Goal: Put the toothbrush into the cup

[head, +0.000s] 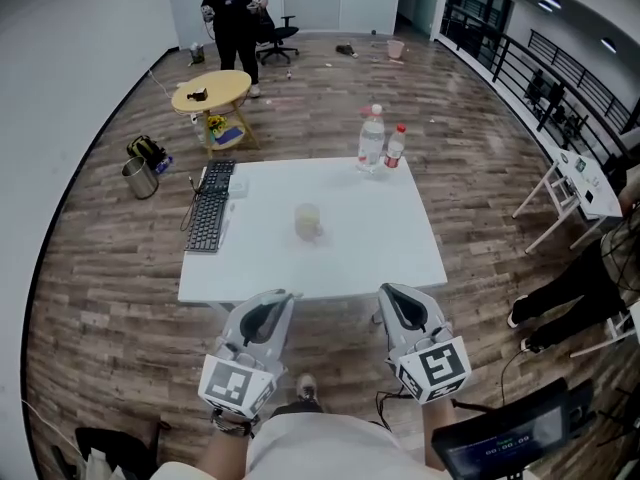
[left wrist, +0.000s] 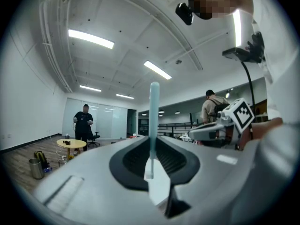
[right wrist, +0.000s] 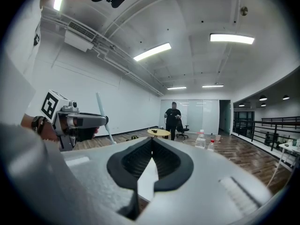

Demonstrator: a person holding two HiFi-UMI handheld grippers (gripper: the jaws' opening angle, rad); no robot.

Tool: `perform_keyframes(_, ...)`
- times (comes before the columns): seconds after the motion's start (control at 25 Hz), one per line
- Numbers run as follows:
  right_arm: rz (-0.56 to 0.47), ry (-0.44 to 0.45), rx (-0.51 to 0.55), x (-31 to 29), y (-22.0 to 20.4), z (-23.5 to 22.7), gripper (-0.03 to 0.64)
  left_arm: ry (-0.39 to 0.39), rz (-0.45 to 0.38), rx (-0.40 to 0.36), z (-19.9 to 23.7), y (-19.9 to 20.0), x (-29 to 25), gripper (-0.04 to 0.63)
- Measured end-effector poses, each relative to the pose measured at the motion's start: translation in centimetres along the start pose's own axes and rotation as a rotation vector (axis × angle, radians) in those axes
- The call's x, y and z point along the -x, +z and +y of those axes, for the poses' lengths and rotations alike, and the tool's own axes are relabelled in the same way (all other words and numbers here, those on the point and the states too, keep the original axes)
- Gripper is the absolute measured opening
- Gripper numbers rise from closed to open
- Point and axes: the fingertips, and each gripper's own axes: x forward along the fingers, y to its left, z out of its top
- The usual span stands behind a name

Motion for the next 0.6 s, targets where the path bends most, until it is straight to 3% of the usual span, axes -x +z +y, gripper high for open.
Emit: perform_keyframes(0.6,0.021,-0.028,-0.011,-3.4,0.1,-1.0,0.002,-0.022,-0.003,0.006,3.0,-0.1,-2.0,0.052)
